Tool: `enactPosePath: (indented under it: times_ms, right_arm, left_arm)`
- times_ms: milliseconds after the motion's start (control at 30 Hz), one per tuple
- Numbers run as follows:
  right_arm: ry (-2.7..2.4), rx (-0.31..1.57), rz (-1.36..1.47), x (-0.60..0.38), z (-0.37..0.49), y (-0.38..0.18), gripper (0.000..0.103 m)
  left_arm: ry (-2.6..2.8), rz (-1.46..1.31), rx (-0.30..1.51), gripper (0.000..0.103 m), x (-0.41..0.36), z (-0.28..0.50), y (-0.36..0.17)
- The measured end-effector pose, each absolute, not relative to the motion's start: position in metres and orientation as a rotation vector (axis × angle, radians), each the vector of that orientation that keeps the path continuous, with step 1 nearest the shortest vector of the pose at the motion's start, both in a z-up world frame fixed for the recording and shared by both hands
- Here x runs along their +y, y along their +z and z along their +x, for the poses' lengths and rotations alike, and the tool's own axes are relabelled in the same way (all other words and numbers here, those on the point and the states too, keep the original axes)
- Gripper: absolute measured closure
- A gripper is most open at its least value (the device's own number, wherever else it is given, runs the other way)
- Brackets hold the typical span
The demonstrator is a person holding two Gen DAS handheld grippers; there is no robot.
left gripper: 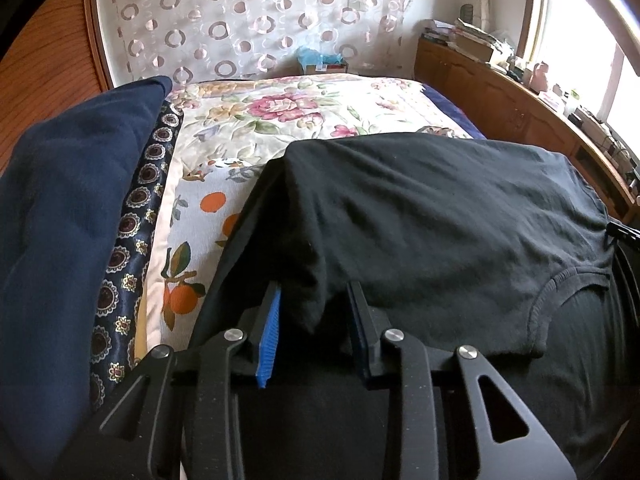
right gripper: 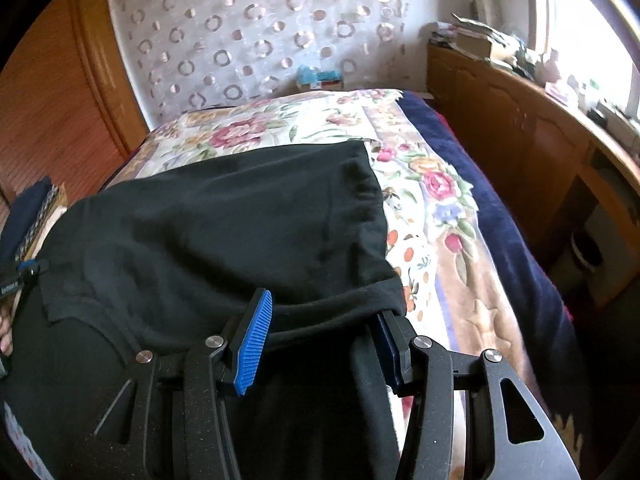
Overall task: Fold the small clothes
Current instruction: 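Grasp the folded shirt edge with both grippers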
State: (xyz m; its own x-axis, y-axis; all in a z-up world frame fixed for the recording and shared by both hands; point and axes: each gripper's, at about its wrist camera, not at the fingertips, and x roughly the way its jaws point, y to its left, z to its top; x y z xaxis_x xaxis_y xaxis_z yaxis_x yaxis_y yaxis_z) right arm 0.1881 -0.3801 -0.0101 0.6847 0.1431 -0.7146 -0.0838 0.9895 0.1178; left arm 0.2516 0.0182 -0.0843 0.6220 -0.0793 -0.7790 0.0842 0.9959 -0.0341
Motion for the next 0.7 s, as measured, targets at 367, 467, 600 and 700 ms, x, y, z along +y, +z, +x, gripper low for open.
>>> enactPosePath:
  times_ms: [367, 467, 600, 700]
  right_arm:
    - [0.179, 0.717, 0.023, -0.370, 0.190, -0.004, 0.098]
    - [0.191, 0.639, -0.014, -0.362, 0.182, 0.015, 0.098]
    - [0.187, 0.567, -0.031, -0.358, 0.174, 0.039, 0.098]
    - [0.155, 0.544, -0.024, -0.361, 0.175, 0.049, 0.098]
  left_arm:
    - [-0.141, -0.013, 0.753, 0.094, 0.018, 0.228, -0.050]
    - [-0.156, -0.036, 0.696, 0.094, 0.023, 0.219, -0.031]
    - [-0.168, -0.056, 0.637, 0.094, 0.028, 0.208, -0.010]
    - [-0.172, -0.062, 0.607, 0.094, 0.032, 0.201, 0.000]
